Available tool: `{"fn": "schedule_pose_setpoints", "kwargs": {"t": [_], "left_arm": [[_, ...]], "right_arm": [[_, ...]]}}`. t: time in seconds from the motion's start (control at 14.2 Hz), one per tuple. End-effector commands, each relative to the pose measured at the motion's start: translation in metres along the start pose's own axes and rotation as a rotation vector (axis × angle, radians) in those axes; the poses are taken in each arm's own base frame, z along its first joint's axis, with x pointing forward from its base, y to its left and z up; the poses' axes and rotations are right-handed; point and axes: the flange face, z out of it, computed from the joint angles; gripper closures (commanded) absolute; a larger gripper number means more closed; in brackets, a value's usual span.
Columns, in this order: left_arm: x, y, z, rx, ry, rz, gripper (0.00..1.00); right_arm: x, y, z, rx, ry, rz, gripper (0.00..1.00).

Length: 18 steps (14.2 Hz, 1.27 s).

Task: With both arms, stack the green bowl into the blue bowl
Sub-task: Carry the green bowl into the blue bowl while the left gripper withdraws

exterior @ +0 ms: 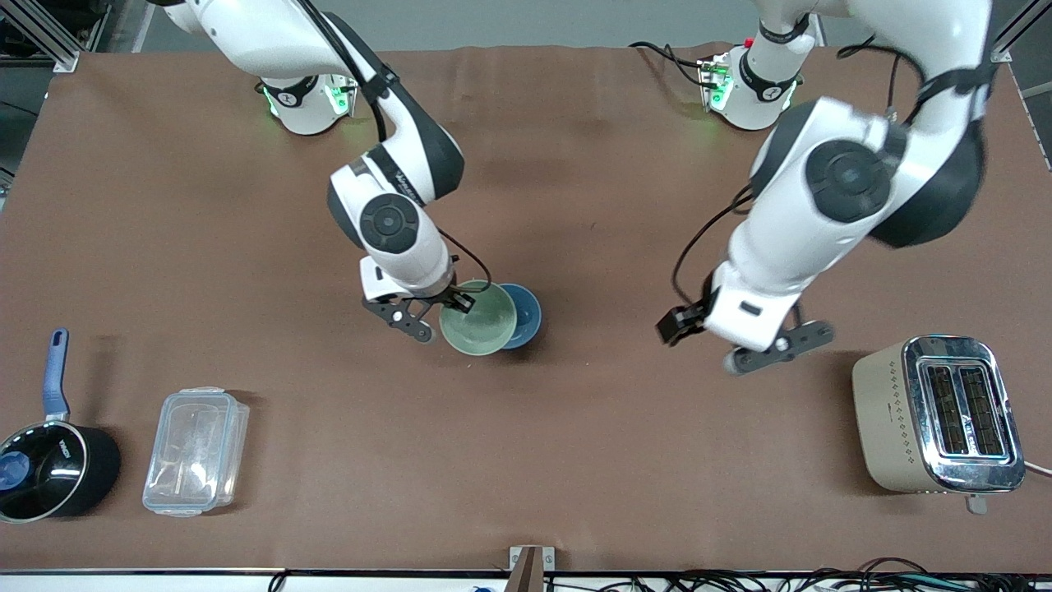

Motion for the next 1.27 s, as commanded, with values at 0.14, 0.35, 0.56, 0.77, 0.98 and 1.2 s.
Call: {"fn": "schedule_pose_setpoints", "kwargs": {"t": [0.14,0.35,0.56,0.77,0.98,1.2], "left_arm": [[0.008,-0.076,-0.065,0.06,0.021,0.196,0.0],[0.014,-0.12,-0.097,0.081,0.023,0.311,0.0],[0.028,-0.149,-0.099,0.08,0.012,0.384,0.0],[0.043,-0.189,-0.097,0.076,-0.026,0.319,0.0],[0.048,-0.204,-0.099,0.051,-0.035,0.395,0.0],[0.034,-0.207,-0.123,0.057,-0.004,0.508,0.0]], "right_arm": [[-0.027,-0.023,0.021,0.024,0.0,0.018,0.97],[-0.038,-0.023,0.029,0.006,0.002,0.032,0.97],[-0.042,-0.016,0.044,-0.024,-0.001,0.025,0.97],[-0.044,-0.016,0.047,-0.029,-0.002,0.023,0.96],[-0.048,-0.02,0.053,-0.017,0.001,0.018,0.96],[-0.048,-0.021,0.061,-0.013,0.001,0.017,0.96]]}}
